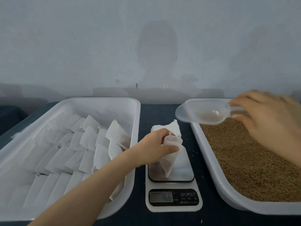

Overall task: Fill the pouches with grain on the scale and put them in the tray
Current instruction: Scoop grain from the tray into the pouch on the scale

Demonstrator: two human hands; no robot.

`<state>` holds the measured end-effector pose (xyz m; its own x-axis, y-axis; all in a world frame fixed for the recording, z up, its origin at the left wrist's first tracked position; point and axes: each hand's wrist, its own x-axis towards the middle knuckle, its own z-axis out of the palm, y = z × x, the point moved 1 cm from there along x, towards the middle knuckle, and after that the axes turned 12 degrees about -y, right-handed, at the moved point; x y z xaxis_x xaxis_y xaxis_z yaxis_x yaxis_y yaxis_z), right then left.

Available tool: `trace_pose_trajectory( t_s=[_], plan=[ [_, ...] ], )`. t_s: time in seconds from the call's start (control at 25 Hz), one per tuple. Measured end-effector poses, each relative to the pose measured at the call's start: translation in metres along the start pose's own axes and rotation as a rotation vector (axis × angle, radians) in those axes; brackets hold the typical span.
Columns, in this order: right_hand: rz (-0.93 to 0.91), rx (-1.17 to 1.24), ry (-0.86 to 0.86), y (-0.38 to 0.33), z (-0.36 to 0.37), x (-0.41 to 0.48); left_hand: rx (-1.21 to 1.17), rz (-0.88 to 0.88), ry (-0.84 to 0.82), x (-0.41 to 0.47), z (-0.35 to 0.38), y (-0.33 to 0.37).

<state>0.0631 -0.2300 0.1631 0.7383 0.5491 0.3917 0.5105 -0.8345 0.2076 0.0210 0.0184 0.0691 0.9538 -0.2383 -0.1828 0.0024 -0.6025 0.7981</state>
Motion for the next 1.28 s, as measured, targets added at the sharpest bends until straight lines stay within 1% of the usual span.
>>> trace_pose_trajectory(
  t_s=[0.08,0.12,0.16,0.2,0.28,0.4,0.44,0.48,0.52,0.56,0.6,0.64,0.68,0.72,0.8,0.88,0.92,1.0,1.12,1.16,1.2,1.28],
  plan=[
    [0.262,0.199,-0.266,0.011,0.023,-0.004,0.007,-0.011,0.007,0.000,0.000,0.000],
    [0.359,0.282,-0.377,0.013,0.037,-0.008,0.011,-0.014,0.010,0.000,0.000,0.000],
    [0.426,0.315,-0.468,0.014,0.051,-0.011,0.013,-0.016,0.014,0.001,0.001,0.001],
    [0.469,0.309,-0.549,0.012,0.066,-0.014,0.015,-0.018,0.020,0.001,0.001,0.001],
    [0.496,0.261,-0.678,0.007,0.085,-0.016,0.015,-0.020,0.030,0.000,0.000,0.001],
    [0.520,0.207,-0.818,0.004,0.094,-0.014,0.023,-0.030,0.024,0.001,0.000,0.001],
    [0.510,0.176,-0.827,0.004,0.092,-0.013,0.024,-0.032,0.021,0.001,0.000,0.001],
    [0.468,0.138,-0.784,0.002,0.090,-0.013,0.026,-0.033,0.020,0.001,0.000,0.001],
    [0.406,0.122,-0.685,-0.001,0.085,-0.011,0.028,-0.033,0.019,0.001,0.000,0.001],
    [0.328,0.173,-0.554,-0.008,0.077,-0.010,0.027,-0.032,0.018,0.001,0.000,0.001],
    [0.238,0.306,-0.435,-0.018,0.067,-0.007,0.023,-0.029,0.017,0.001,0.001,0.001],
    [0.137,0.466,-0.366,-0.032,0.055,-0.004,0.014,-0.026,0.014,0.001,0.001,0.001],
    [0.036,0.593,-0.357,-0.047,0.043,-0.002,0.003,-0.022,0.014,0.001,0.000,0.001],
    [-0.040,0.660,-0.394,-0.061,0.036,0.001,-0.004,-0.016,0.017,0.000,0.000,0.001],
    [-0.134,0.660,-0.494,-0.083,0.036,0.004,0.008,0.000,0.031,-0.001,-0.001,0.001],
    [-0.138,0.670,-0.572,-0.095,0.044,0.006,0.031,-0.002,0.037,-0.002,0.000,0.002],
    [-0.112,0.710,-0.574,-0.097,0.048,0.008,0.040,-0.014,0.038,-0.001,0.000,0.001],
    [-0.073,0.752,-0.505,-0.098,0.051,0.011,0.028,-0.024,0.009,-0.001,-0.002,0.001],
    [-0.084,0.749,-0.405,-0.094,0.051,0.014,-0.098,-0.023,-0.127,-0.004,-0.009,0.002],
    [-0.090,0.764,-0.382,-0.094,0.051,0.014,-0.114,-0.023,-0.139,-0.004,-0.011,0.002],
    [-0.096,0.782,-0.359,-0.093,0.052,0.013,-0.104,-0.023,-0.113,-0.005,-0.014,0.001],
    [-0.101,0.823,-0.321,-0.092,0.055,0.012,-0.010,-0.017,0.002,-0.005,-0.017,0.001]
  ],
)
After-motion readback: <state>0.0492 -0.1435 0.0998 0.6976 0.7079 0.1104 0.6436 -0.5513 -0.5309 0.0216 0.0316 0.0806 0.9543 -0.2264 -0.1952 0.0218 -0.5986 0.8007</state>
